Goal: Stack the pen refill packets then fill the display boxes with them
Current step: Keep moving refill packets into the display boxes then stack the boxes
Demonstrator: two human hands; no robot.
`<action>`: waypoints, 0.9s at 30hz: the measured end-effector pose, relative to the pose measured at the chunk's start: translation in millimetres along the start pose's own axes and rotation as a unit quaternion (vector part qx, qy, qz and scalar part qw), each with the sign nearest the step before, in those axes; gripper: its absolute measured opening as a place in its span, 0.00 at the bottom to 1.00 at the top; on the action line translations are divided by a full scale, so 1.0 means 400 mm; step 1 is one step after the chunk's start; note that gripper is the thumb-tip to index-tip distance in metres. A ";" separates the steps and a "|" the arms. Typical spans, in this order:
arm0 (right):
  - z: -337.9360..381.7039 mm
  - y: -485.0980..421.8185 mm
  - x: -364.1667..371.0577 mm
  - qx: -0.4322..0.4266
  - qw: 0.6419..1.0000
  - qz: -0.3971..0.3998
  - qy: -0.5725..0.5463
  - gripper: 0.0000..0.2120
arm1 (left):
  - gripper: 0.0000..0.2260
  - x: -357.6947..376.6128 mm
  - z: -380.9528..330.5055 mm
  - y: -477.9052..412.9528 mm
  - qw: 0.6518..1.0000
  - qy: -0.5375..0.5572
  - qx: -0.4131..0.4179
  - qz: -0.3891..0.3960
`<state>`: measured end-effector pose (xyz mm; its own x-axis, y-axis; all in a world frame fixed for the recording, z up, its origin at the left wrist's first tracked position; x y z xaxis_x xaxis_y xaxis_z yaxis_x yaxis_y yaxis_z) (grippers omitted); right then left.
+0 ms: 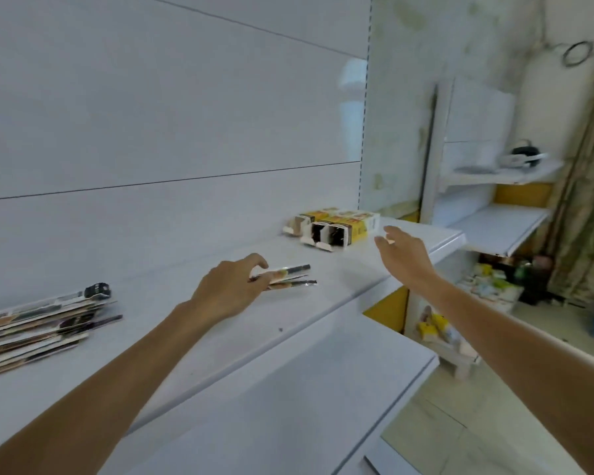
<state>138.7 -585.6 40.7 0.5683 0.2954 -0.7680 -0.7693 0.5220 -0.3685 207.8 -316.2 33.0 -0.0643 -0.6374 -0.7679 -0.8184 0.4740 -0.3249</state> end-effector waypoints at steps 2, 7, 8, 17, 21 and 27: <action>-0.100 -0.040 -0.039 0.008 1.000 -0.013 0.013 0.23 | 0.11 0.081 -0.082 -0.064 1.000 -0.006 0.025 0.006; -0.315 -0.141 -0.119 0.025 0.999 -0.001 0.024 0.23 | 0.15 0.271 -0.256 -0.189 0.996 -0.001 0.081 0.036; -0.364 -0.167 -0.138 0.025 0.999 0.004 0.038 0.23 | 0.16 0.315 -0.299 -0.218 0.994 0.010 0.100 0.042; -0.677 -0.422 -0.244 0.003 0.995 0.031 0.095 0.25 | 0.17 0.617 -0.560 -0.462 0.985 -0.008 0.154 0.075; -0.663 -0.525 -0.187 -0.037 0.997 0.047 0.056 0.25 | 0.16 0.603 -0.527 -0.500 0.992 0.003 0.126 0.023; -0.486 -0.597 0.032 -0.141 0.986 0.079 0.043 0.27 | 0.19 0.508 -0.366 -0.513 0.999 -0.035 0.029 -0.008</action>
<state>273.0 -862.0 16.9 0.4182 0.2804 -0.8640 -0.9033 0.2285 -0.3631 279.3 -631.9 24.3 -0.0092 -0.6017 -0.7987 -0.7840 0.5001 -0.3677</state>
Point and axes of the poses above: each hand's wrist, its own y-axis away from the middle knuckle, its own x-axis out of the palm, z = x × y, the point moved 7 cm from there along -y, towards the middle knuckle, and after that the axes turned 13 degrees about y, right-handed, at the moved point
